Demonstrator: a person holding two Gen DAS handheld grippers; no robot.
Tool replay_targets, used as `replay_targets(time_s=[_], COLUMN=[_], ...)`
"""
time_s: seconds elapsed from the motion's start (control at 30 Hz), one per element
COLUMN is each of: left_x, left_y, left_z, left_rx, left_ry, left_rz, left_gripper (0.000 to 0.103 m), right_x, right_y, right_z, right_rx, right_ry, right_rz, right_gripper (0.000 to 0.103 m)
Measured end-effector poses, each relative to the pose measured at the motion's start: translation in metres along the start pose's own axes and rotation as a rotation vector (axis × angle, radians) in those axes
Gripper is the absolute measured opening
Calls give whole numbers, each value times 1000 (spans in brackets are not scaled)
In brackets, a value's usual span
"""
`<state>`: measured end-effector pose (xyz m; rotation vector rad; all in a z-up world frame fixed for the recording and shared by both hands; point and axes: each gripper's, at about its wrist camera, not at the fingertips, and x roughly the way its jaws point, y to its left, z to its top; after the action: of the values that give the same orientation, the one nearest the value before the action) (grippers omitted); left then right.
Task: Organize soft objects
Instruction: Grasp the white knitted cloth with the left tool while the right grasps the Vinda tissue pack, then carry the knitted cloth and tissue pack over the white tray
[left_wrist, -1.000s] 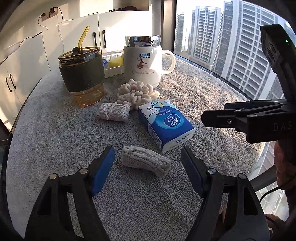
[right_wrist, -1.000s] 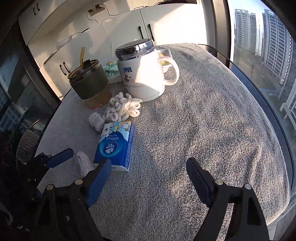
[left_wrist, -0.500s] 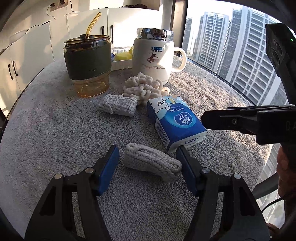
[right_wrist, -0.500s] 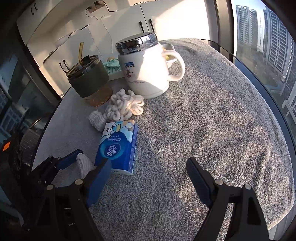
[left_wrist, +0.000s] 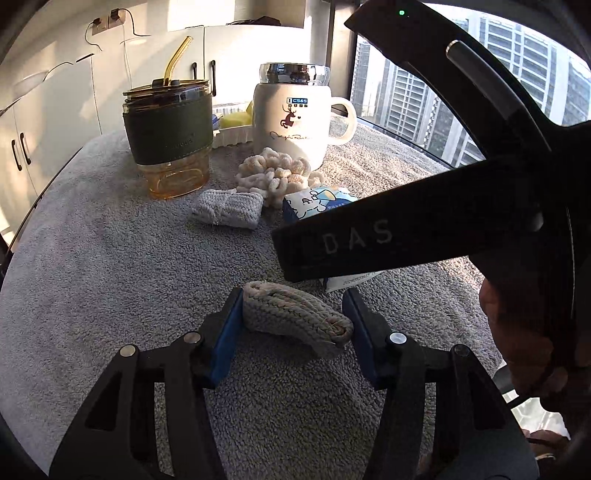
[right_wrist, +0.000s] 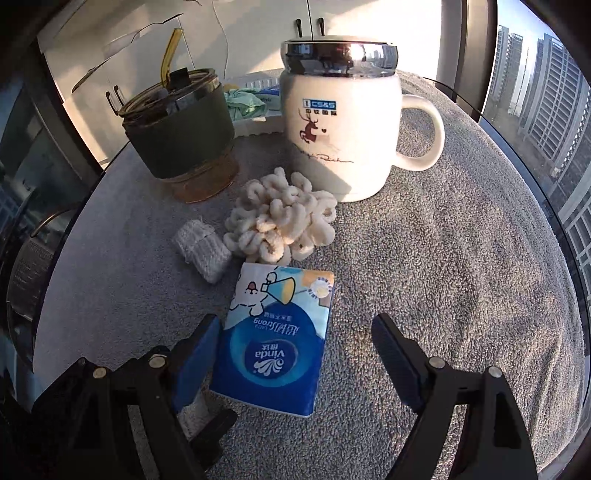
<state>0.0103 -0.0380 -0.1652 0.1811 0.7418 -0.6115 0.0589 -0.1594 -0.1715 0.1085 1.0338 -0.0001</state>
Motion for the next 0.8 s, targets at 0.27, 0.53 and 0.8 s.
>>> replay_targets(time_s=[0.27,0.53,0.8], left_x=[-6,-21,-31], left_y=[5,6,25], left_z=[-1,7,20], left_rx=[-40,-59,-91], left_ry=[-1,-47,-80], left_rz=[-25,-34,20], left_gripper=[51,51,51], right_x=[-4,-32,-53], right_y=[-10,-37,-65], right_z=[-6,-9,-14], right_rx=[23,76,121], right_ry=[-9,-46,-84], right_rz=[22,80,43], right_gripper=[55,55,55])
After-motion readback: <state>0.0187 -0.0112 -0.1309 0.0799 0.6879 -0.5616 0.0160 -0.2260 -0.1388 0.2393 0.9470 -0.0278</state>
